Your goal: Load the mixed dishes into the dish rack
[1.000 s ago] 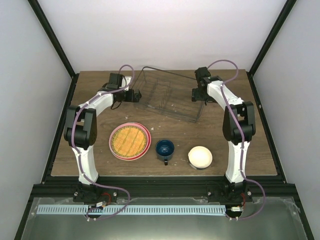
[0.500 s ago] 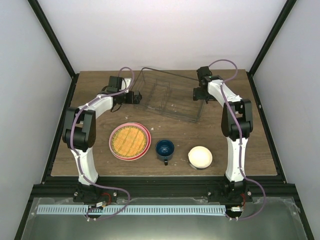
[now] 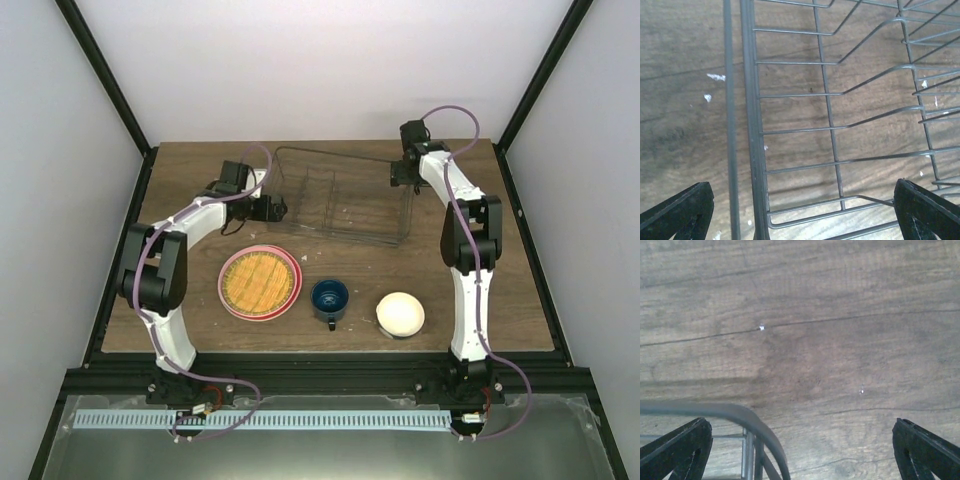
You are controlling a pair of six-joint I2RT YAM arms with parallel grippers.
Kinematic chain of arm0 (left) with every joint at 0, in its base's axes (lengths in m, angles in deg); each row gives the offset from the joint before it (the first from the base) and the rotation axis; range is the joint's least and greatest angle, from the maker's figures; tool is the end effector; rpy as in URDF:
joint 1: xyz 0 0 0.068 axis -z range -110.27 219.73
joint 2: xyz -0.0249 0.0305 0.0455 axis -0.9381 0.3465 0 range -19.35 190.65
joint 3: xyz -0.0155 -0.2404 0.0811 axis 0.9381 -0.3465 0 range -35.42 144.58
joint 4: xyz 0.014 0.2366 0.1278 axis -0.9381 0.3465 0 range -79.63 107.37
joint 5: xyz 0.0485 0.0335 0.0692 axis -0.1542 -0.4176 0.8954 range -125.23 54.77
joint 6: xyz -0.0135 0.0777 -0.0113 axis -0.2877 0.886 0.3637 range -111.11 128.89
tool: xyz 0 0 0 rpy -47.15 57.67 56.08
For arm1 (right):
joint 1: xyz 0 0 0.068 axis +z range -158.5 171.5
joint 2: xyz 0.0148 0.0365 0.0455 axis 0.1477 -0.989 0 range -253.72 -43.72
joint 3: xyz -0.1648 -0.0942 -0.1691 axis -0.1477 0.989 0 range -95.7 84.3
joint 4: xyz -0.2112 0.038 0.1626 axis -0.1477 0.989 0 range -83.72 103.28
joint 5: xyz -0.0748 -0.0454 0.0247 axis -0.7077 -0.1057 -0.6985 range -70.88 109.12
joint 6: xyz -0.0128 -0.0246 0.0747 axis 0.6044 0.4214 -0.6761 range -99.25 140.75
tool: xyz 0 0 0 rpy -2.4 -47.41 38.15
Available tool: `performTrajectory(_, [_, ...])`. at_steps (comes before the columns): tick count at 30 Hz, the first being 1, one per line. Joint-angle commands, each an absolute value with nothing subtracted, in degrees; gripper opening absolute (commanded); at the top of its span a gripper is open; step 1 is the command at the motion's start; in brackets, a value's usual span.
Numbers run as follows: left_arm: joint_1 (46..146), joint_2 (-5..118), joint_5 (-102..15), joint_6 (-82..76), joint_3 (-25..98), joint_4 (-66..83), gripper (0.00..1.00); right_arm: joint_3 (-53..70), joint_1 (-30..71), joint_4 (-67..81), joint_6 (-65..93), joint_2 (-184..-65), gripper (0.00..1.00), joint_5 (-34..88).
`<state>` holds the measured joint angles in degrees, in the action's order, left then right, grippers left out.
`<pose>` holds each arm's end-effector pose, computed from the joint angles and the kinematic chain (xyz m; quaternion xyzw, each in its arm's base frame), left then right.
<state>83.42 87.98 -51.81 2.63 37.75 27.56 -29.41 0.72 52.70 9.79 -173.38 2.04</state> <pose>0.4069 -0.1191 0.1454 0.1081 0.9287 -0.1907 0.2989 0.4978 0.0604 0.1662 0.0502 0.9596 -0.1006 0.2578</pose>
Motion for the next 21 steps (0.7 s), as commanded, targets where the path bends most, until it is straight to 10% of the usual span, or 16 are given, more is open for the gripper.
performTrajectory(1, [84.95,84.70,-52.28,2.17,35.69,31.26,1.00,-33.97,0.37,52.63,11.72,-174.91,1.00,2.17])
performTrajectory(21, [88.45,77.93,-51.75,-1.40,29.36,31.50,1.00,-39.22,-0.07,49.79,18.62,-178.13,1.00,1.33])
